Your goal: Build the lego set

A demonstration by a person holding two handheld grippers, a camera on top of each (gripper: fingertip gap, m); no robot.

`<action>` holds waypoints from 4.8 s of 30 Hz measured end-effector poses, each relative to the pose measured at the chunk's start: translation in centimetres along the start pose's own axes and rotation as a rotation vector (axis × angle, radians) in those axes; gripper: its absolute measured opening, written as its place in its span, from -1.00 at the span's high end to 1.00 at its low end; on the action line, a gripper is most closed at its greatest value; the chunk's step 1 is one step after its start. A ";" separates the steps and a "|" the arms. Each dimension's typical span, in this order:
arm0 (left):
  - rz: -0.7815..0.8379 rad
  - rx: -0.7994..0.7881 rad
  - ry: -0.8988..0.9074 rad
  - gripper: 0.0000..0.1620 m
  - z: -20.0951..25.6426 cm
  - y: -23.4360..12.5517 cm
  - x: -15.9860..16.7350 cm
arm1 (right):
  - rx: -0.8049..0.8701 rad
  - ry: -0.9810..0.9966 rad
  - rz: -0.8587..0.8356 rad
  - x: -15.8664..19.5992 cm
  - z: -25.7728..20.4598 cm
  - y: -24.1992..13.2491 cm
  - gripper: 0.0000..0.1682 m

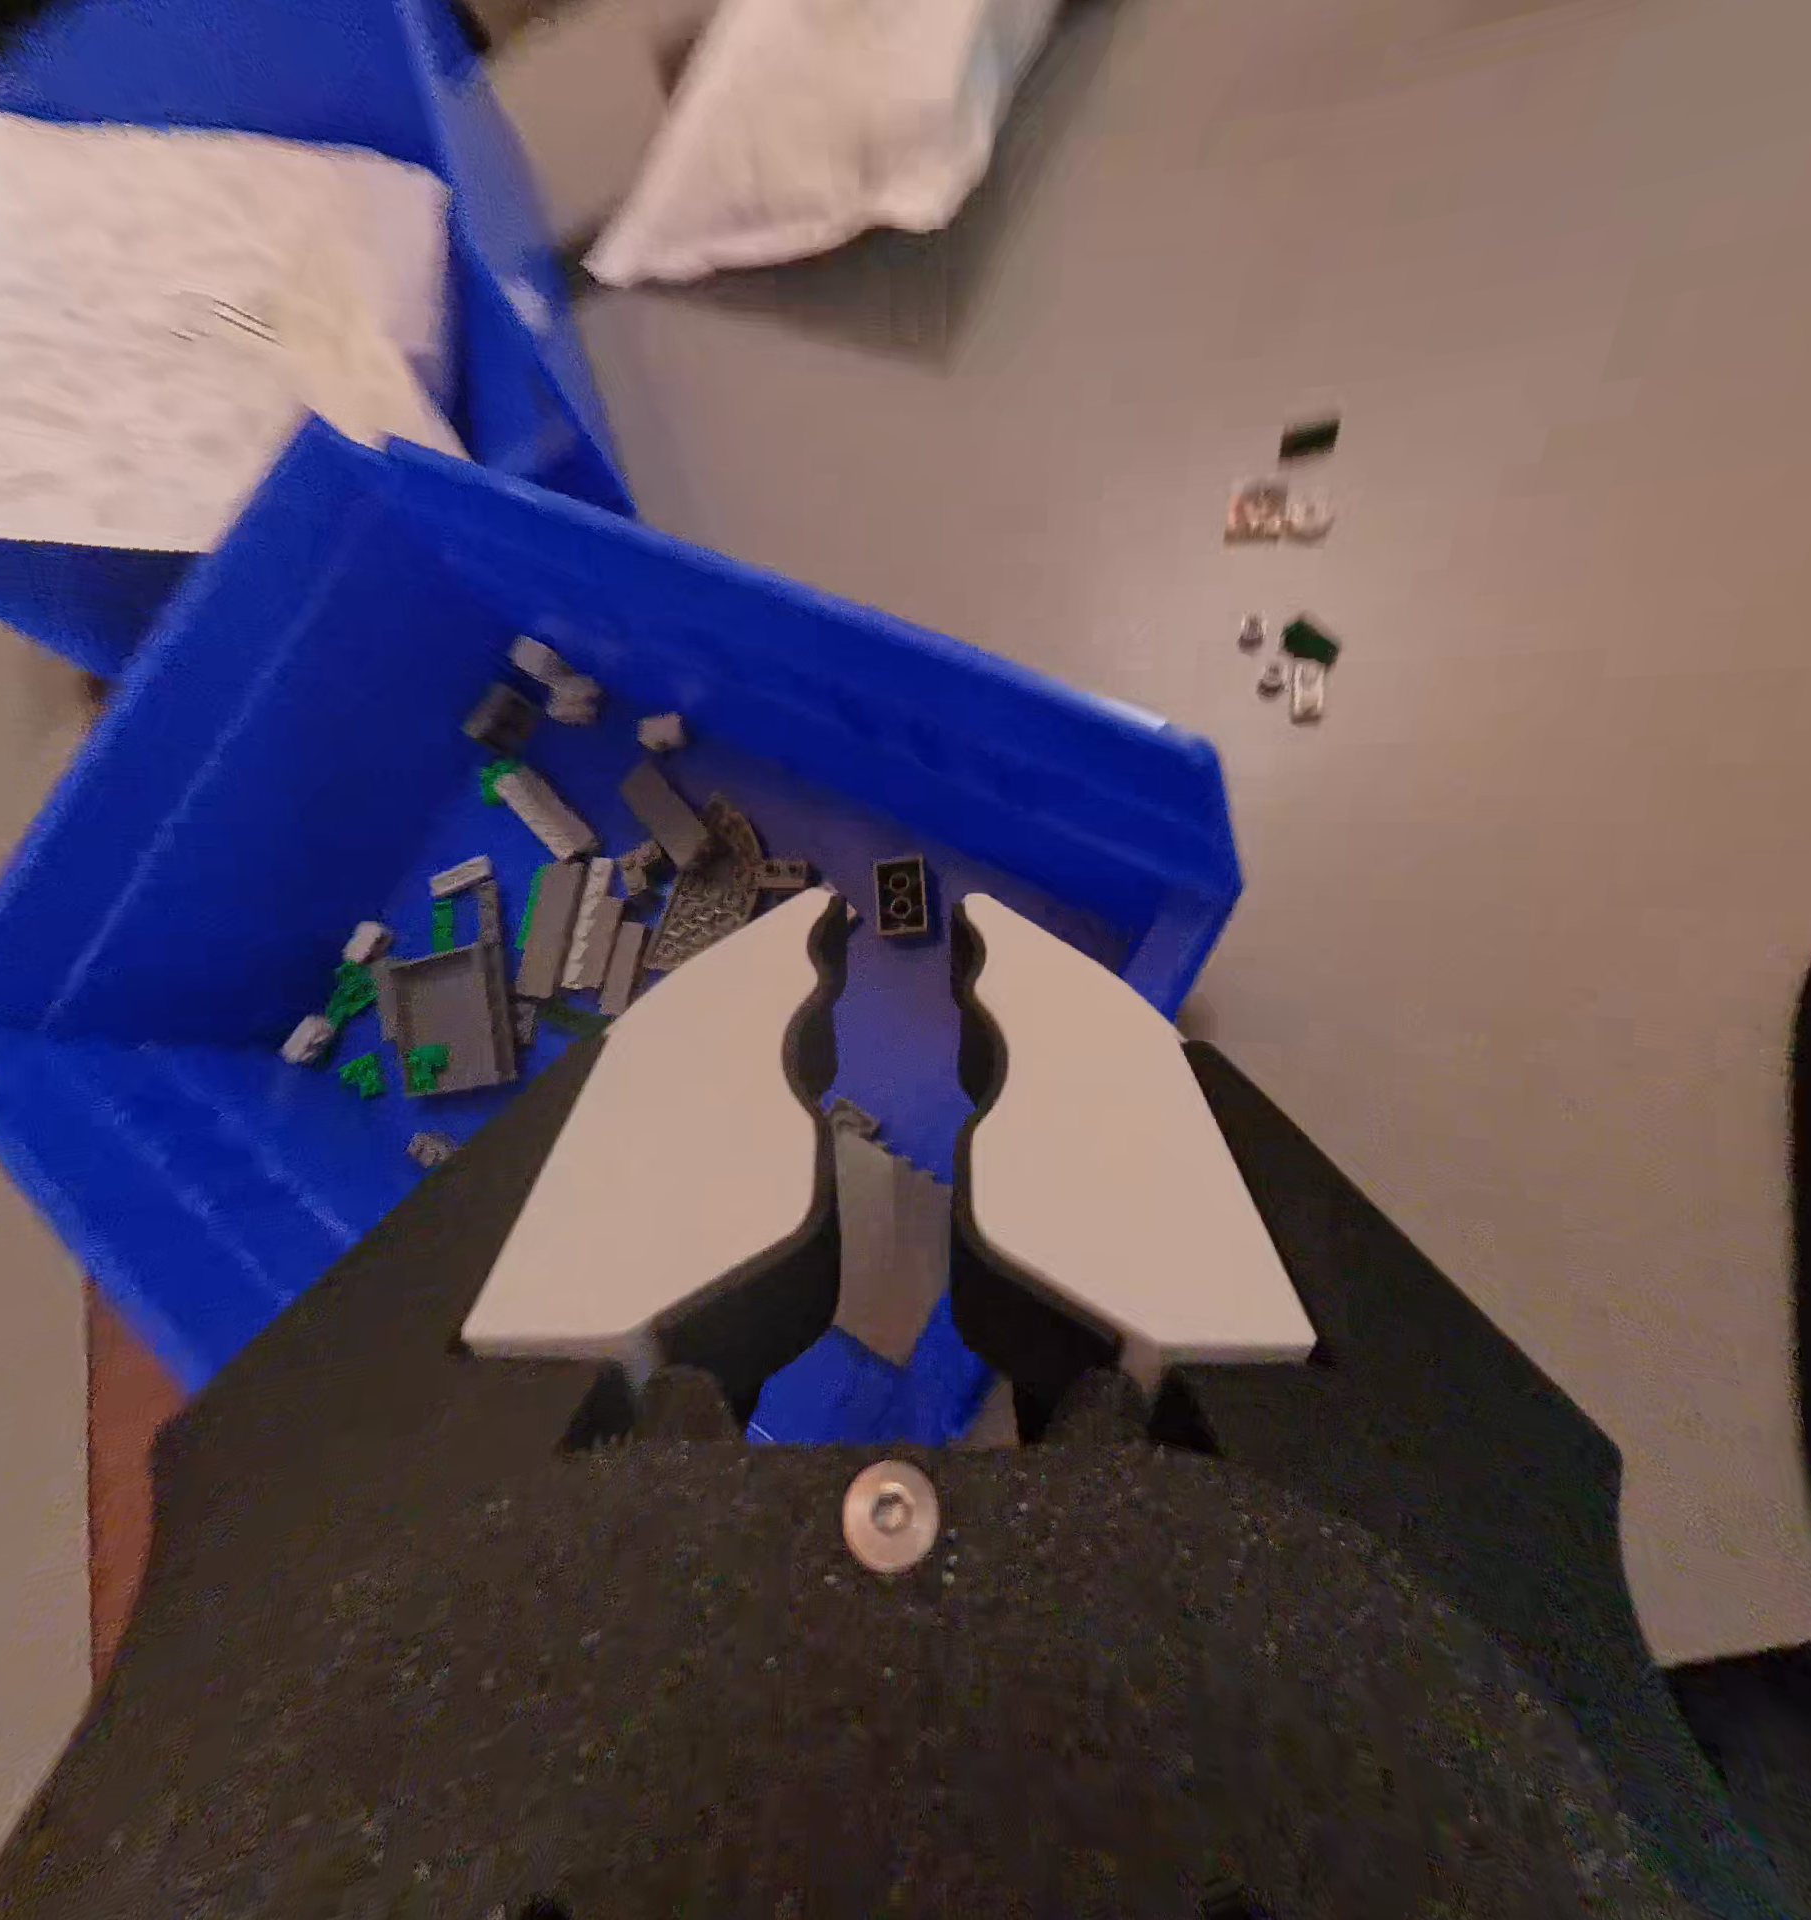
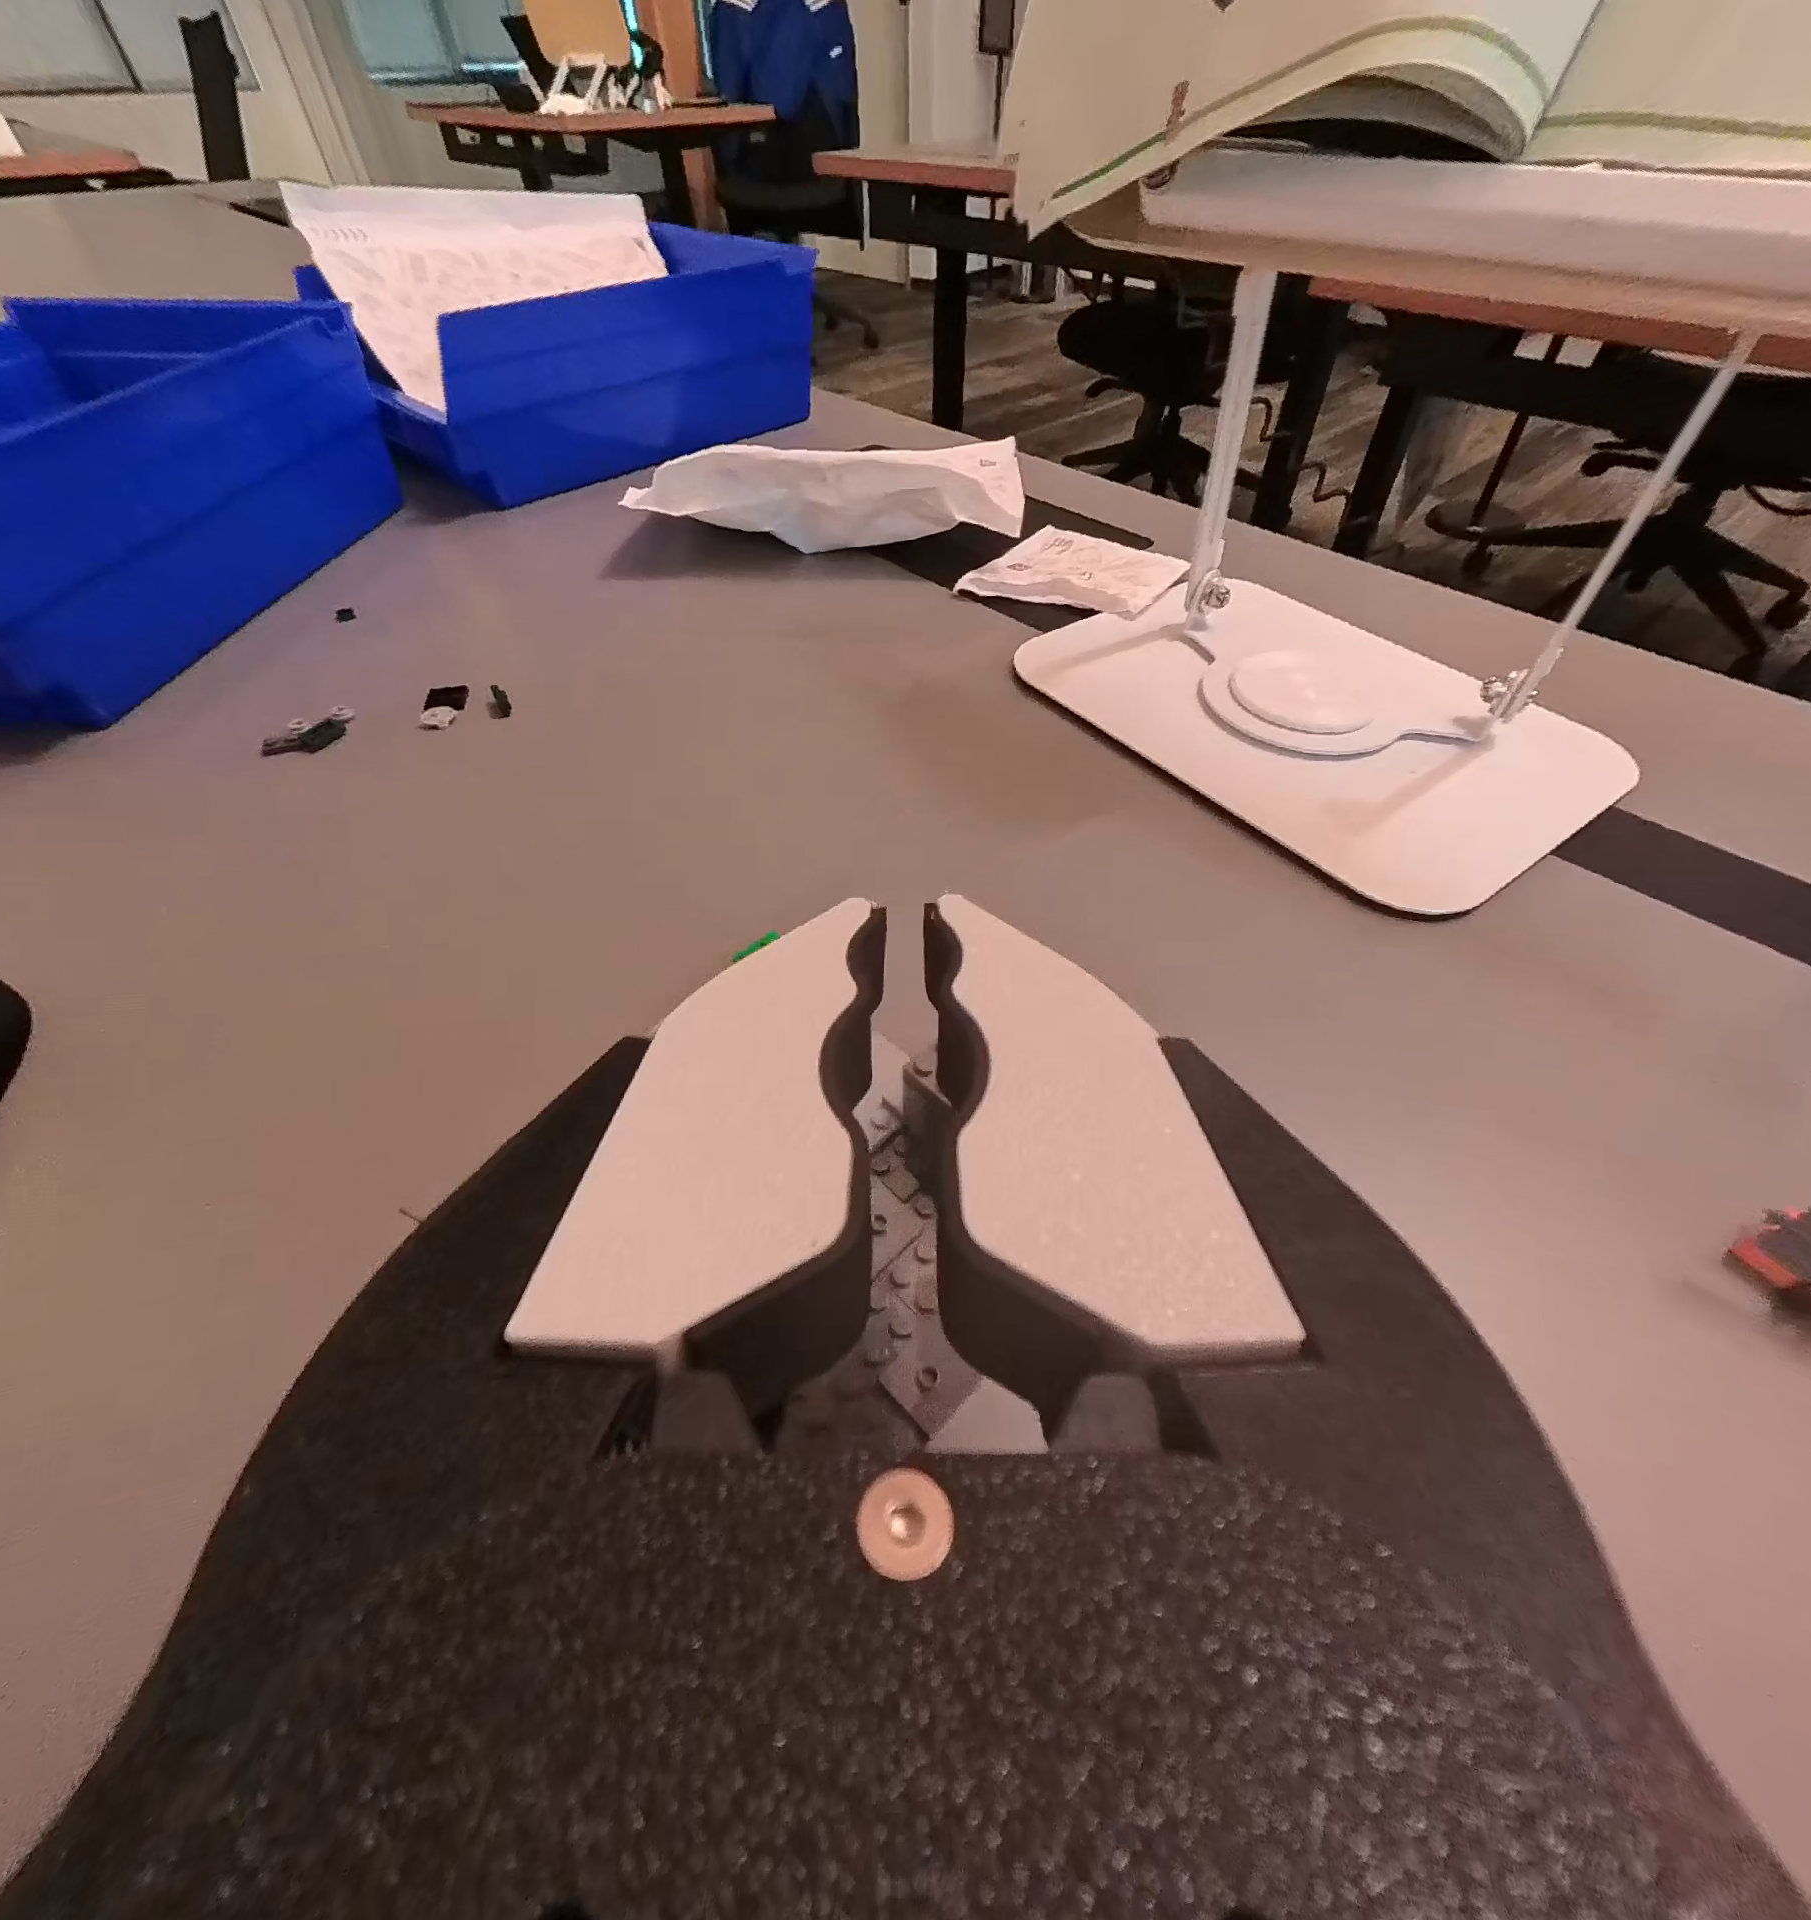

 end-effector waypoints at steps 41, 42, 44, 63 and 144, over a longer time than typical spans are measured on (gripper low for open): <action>0.808 0.753 -0.040 0.81 22.2 -1.0 -12.7 | -0.993 0.534 -0.114 -6.2 -15.8 2.7 0.58; 0.832 0.754 -0.021 0.81 22.7 -1.0 -12.9 | -1.030 0.601 -0.139 -6.2 -15.7 2.6 0.56; 0.876 0.776 -0.008 0.81 23.2 -1.2 -13.2 | -1.101 0.720 -0.172 -6.0 -15.6 2.2 0.53; 1.054 0.749 0.081 0.81 23.4 -1.3 -11.6 | -1.205 1.084 -0.272 -6.4 -16.3 1.9 0.68; 0.458 0.622 -0.078 0.96 23.6 6.4 -8.2 | -0.768 -0.550 -0.657 2.9 -2.9 14.9 0.81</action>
Point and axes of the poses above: each gripper's, where its closed fingertips meet, y out along the fingers, x out of its underside, z = x × y across the jaws, the point moved 5 cm from there along -y, back along the fingers, and after that the axes turned 7 degrees about z, right-handed, at the moved point
